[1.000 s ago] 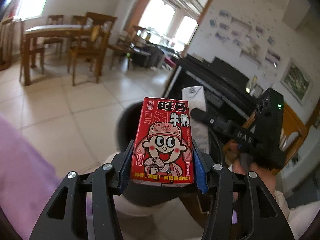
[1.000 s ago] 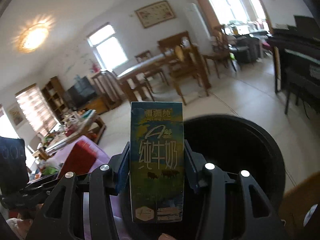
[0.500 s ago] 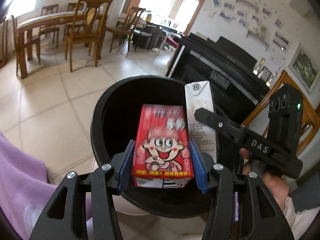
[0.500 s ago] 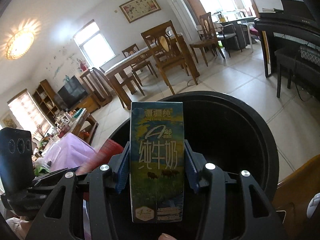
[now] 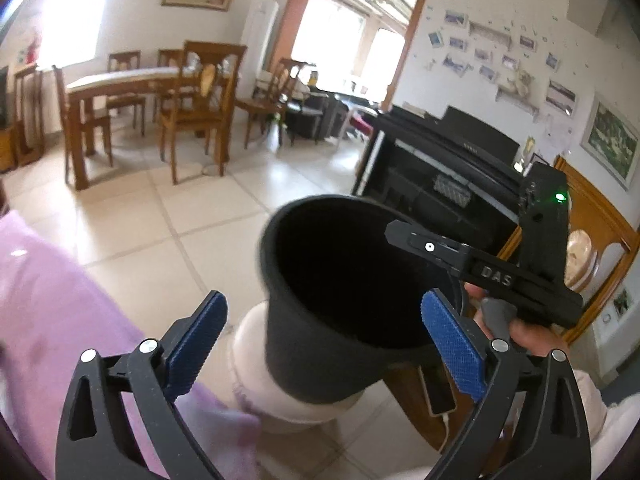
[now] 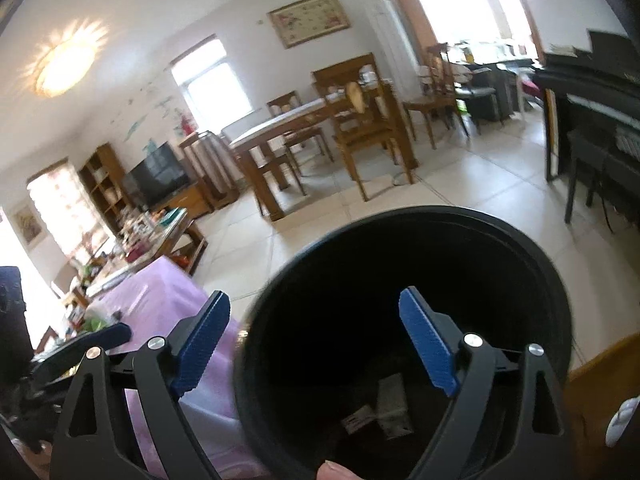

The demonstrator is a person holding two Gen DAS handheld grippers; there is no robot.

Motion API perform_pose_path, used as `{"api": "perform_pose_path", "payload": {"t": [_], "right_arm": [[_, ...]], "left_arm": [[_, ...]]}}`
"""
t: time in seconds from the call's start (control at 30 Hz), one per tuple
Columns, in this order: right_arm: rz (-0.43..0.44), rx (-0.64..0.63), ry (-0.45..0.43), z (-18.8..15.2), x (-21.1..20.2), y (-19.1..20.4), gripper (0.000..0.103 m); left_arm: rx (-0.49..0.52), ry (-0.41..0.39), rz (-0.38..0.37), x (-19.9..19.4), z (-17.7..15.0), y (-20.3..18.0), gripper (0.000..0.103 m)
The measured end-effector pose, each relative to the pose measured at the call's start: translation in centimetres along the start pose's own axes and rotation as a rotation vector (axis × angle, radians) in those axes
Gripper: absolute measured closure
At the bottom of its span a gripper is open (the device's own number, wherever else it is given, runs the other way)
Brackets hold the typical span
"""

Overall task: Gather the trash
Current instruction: 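Carry both cartons to the black bin and open both tools to drop them, then grasp the yellow packet with the right tool while the left tool grasps the white paper roll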

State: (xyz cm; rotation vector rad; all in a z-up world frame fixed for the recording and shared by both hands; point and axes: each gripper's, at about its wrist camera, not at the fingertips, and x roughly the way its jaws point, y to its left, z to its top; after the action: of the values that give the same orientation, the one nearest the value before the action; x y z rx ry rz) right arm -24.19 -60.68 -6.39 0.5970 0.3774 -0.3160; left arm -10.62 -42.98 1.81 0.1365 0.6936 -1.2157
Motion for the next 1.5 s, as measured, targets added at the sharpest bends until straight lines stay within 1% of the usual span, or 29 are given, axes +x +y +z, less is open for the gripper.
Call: {"api": "perform_pose_path", "payload": {"t": [0.1, 0.23, 0.4, 0.47, 0.53, 0.63, 0.67, 0.7, 0.77, 0.83, 0.9, 0.93, 0.97, 1.0, 1.03, 1.07, 1.1, 1.13, 1.17, 1.2, 1.23, 1.27, 1.3, 1.33, 1.37, 1.4, 1.43, 1.5], "right_arm": [[0.041, -0.052, 0.02, -0.3, 0.4, 3.2, 0.015], [0.128, -0.145, 0.069, -1.3, 1.4, 9.3, 0.015], [0.261, -0.25, 0.165, -3.4, 3.3, 16.9, 0.015], [0.331, -0.281, 0.228, -4.8, 4.4, 20.1, 0.015], [0.379, -0.315, 0.277, -6.4, 5.1, 22.9, 0.015], [0.44, -0.368, 0.347, -8.4, 6.2, 27.1, 0.015], [0.458, -0.38, 0.371, -9.1, 6.5, 28.2, 0.015], [0.479, -0.398, 0.409, -10.1, 7.0, 29.6, 0.015], [0.494, -0.423, 0.456, -11.5, 7.6, 31.5, 0.016], [0.491, -0.459, 0.493, -13.0, 8.1, 33.2, 0.016], [0.48, -0.486, 0.524, -14.2, 8.6, 34.2, 0.016], [0.472, -0.492, 0.534, -14.6, 8.8, 34.5, 0.018], [0.455, -0.506, 0.544, -15.0, 9.0, 34.8, 0.024], [0.439, -0.521, 0.547, -15.2, 9.1, 35.5, 0.029], [0.432, -0.53, 0.544, -15.3, 9.2, 35.8, 0.029], [0.43, -0.529, 0.543, -15.3, 9.3, 36.0, 0.03], [0.424, -0.531, 0.544, -15.5, 9.4, 36.0, 0.037], [0.414, -0.538, 0.557, -15.8, 9.7, 36.2, 0.04], [0.409, -0.545, 0.571, -16.0, 9.9, 36.2, 0.044], [0.406, -0.552, 0.563, -16.3, 10.1, 36.6, 0.053], [0.407, -0.562, 0.566, -16.7, 10.1, 36.9, 0.056], [0.401, -0.573, 0.564, -16.8, 10.2, 37.1, 0.061], [0.4, -0.575, 0.564, -16.7, 10.2, 37.1, 0.068], [0.402, -0.575, 0.566, -16.9, 10.4, 37.2, 0.071], [0.405, -0.569, 0.567, -16.8, 10.4, 37.1, 0.076], [0.412, -0.56, 0.568, -16.7, 10.5, 36.9, 0.08], [0.42, -0.553, 0.566, -16.7, 10.5, 36.9, 0.081], [0.44, -0.546, 0.553, -16.7, 10.3, 36.8, 0.086]], "left_arm": [[-0.027, -0.034, 0.04, -4.7, -1.6, 1.8, 0.007], [-0.071, -0.064, 0.142, -11.5, -4.5, 5.3, 0.007], [-0.169, -0.083, 0.34, -20.8, -9.5, 11.4, 0.007], [-0.222, -0.081, 0.423, -24.7, -11.8, 14.0, 0.007], [-0.251, -0.08, 0.494, -27.9, -13.6, 15.9, 0.007], [-0.257, -0.036, 0.6, -32.1, -16.1, 18.5, 0.007], [-0.255, -0.024, 0.621, -32.8, -16.6, 19.0, 0.007], [-0.255, -0.011, 0.633, -33.5, -17.5, 19.7, 0.007], [-0.269, 0.03, 0.646, -34.2, -18.2, 20.9, 0.007], [-0.281, 0.069, 0.635, -34.4, -19.1, 22.2, 0.007], [-0.287, 0.089, 0.616, -34.5, -19.7, 22.8, 0.007], [-0.291, 0.091, 0.607, -33.8, -19.9, 22.2, 0.007], [-0.304, 0.094, 0.591, -33.6, -20.0, 22.7, 0.007], [-0.314, 0.098, 0.581, -33.5, -20.1, 23.0, 0.012], [-0.32, 0.103, 0.575, -33.2, -20.2, 23.2, 0.016], [-0.328, 0.113, 0.571, -33.0, -20.3, 23.6, 0.017], [-0.334, 0.119, 0.569, -32.4, -20.4, 23.7, 0.021], [-0.343, 0.127, 0.559, -32.3, -20.5, 24.0, 0.029], [-0.352, 0.137, 0.547, -31.7, -20.4, 24.2, 0.032], [-0.349, 0.138, 0.55, -31.6, -20.9, 24.2, 0.036], [-0.34, 0.138, 0.556, -31.6, -20.8, 24.1, 0.04], [-0.342, 0.136, 0.554, -31.5, -20.8, 24.1, 0.04], [-0.347, 0.134, 0.553, -31.4, -20.6, 24.0, 0.04], [-0.355, 0.128, 0.553, -31.4, -20.6, 24.1, 0.04], [-0.361, 0.122, 0.555, -31.5, -20.6, 24.1, 0.04], [-0.366, 0.116, 0.557, -31.4, -20.5, 24.2, 0.04], [-0.372, 0.104, 0.557, -31.6, -20.6, 24.2, 0.04], [-0.386, 0.076, 0.544, -31.9, -20.6, 24.1, 0.04]]}}
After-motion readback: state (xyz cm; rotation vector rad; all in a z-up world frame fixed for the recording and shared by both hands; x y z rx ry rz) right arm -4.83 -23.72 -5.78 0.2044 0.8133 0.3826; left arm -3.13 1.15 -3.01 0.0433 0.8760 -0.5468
